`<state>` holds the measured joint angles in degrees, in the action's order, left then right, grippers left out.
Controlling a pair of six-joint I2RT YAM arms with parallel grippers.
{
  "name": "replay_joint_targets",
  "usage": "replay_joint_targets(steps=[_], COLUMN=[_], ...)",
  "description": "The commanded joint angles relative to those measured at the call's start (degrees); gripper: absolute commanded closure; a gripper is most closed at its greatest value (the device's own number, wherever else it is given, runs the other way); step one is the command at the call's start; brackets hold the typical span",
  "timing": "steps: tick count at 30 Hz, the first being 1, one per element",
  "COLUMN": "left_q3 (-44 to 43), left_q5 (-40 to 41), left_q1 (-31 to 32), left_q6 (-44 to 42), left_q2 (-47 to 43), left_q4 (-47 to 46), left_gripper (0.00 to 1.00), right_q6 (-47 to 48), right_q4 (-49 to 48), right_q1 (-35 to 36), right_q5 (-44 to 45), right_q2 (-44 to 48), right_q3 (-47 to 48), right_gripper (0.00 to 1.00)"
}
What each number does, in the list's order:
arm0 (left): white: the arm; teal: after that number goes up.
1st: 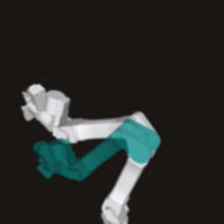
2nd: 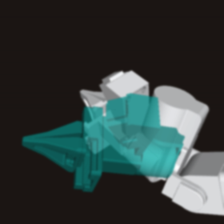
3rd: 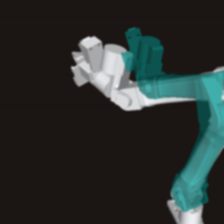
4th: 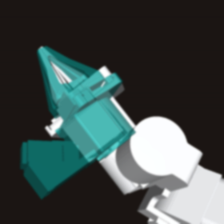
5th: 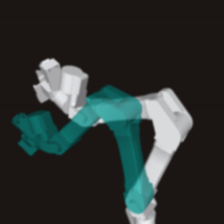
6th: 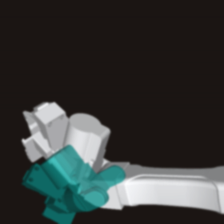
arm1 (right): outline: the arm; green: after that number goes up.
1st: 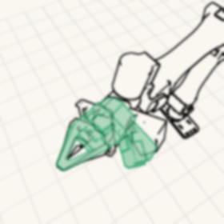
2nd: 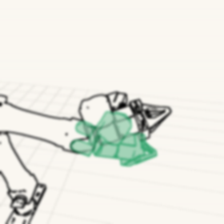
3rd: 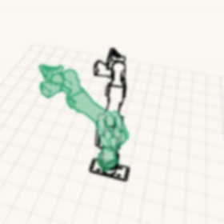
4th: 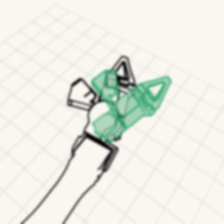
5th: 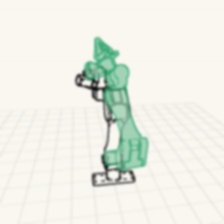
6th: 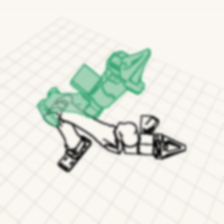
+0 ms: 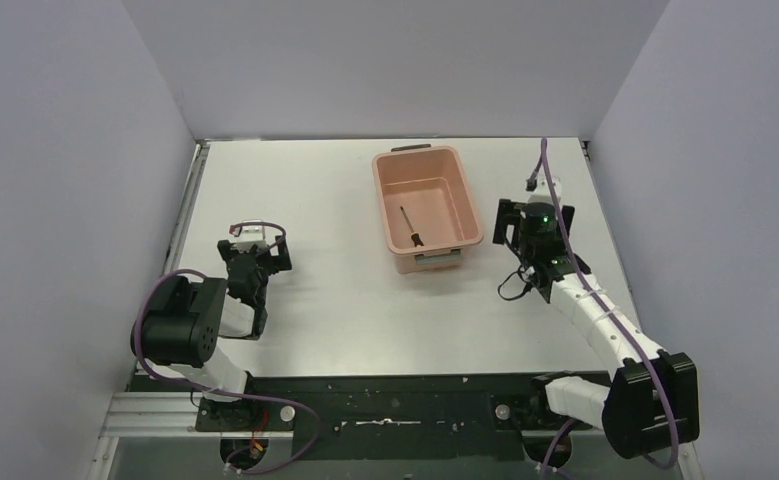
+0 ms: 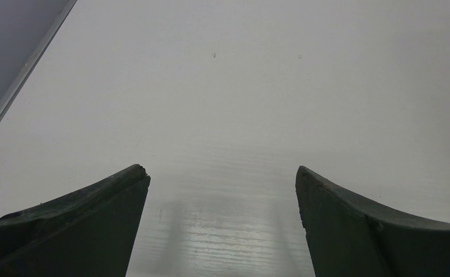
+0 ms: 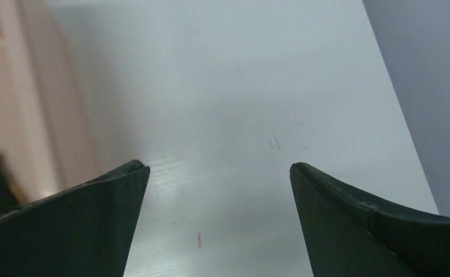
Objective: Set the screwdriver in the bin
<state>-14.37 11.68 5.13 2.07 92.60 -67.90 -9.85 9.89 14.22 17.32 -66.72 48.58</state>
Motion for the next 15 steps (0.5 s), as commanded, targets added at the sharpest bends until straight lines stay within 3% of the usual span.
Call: replay_joint_targets(steps=[1, 7, 15], left_q3=[0.0, -0.1, 0.0], left_q5=[-0.7, -0.7, -0.9], left_q1=[-0.3, -0.3, -0.3], left_q6=[-0.7, -0.7, -0.6], left_q2=[-0.4, -0.3, -0.4], left_q4=[-1.6, -1.5, -1.4], left_gripper=[0.03, 0.03, 0.03], right_q6=[-2.9, -3.8, -3.7], right_q4=[-14.9, -26.1, -28.0], right_q1=[-2.3, -2.7, -3.1], right_q5=[3.2, 4.7, 4.6], right_q2=[2.6, 2.6, 3.7], right_q3=[-11.0, -22.3, -24.9], right_gripper=[0.00, 0.00, 0.00])
